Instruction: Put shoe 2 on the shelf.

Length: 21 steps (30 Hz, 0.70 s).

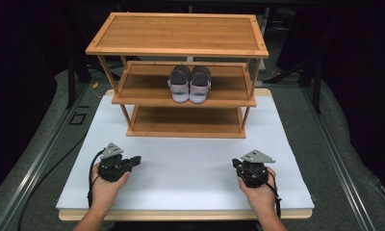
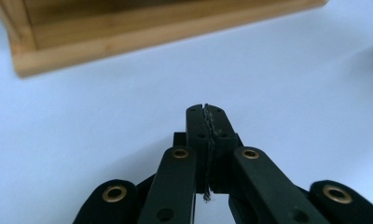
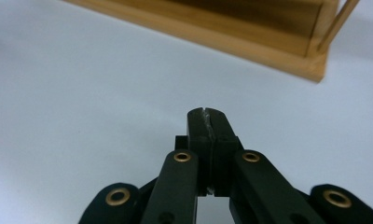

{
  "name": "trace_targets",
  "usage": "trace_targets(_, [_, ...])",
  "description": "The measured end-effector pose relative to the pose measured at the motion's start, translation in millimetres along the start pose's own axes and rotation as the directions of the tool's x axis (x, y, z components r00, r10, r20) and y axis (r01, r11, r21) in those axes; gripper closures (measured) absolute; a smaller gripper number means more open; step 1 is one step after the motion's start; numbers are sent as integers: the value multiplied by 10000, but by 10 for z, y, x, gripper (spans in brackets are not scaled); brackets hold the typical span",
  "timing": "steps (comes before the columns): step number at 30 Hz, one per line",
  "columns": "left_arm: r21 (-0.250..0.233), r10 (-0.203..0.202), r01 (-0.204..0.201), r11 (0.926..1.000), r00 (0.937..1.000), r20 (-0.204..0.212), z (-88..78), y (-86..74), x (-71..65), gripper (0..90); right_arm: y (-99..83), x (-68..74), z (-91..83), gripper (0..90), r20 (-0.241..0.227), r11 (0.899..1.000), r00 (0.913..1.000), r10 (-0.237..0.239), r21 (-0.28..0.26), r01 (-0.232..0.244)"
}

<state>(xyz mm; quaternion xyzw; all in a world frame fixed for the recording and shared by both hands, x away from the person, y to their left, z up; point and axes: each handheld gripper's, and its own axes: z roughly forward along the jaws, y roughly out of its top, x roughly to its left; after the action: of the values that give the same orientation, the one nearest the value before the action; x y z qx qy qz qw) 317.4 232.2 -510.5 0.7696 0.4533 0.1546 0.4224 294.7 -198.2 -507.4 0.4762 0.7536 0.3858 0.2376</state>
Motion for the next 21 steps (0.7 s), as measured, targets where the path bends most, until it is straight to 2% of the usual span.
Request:
trace_targets(2, [70, -65, 66, 10000, 10000, -42, 24, -17, 30, 895, -25, 6, 38, 899, -145, 9999, 9998, -97, 54, 98])
trace_targets(4, [105, -37, 37, 9999, 10000, -75, 35, -27, 32, 893, -36, 8, 62, 892, -36, 9997, 9998, -194, 118, 194])
trace_targets(6, [169, 20, -18, 9999, 10000, -85, 55, -48, 31, 891, -46, -2, 83, 889, 76, 9996, 9999, -85, 259, 83])
trace_targets(11, [414, -107, 105, 9991, 9999, 48, 112, -92, 42, 878, -82, -13, 113, 884, -210, 9992, 9998, 62, 384, -54])
trace_targets(14, [434, -123, 122, 9990, 9999, 34, 120, -98, 44, 868, -76, -9, 109, 875, -174, 9993, 9998, 47, 360, -40])
trace_targets(17, [395, -345, 336, 9987, 9992, 219, 124, -104, 62, 860, -77, -17, 117, 872, -304, 9993, 9995, 118, 346, -108])
trace_targets(21, [363, -417, 411, 9985, 9990, 157, 117, -106, 70, 837, -95, -8, 137, 865, -335, 9990, 9994, 117, 427, -103])
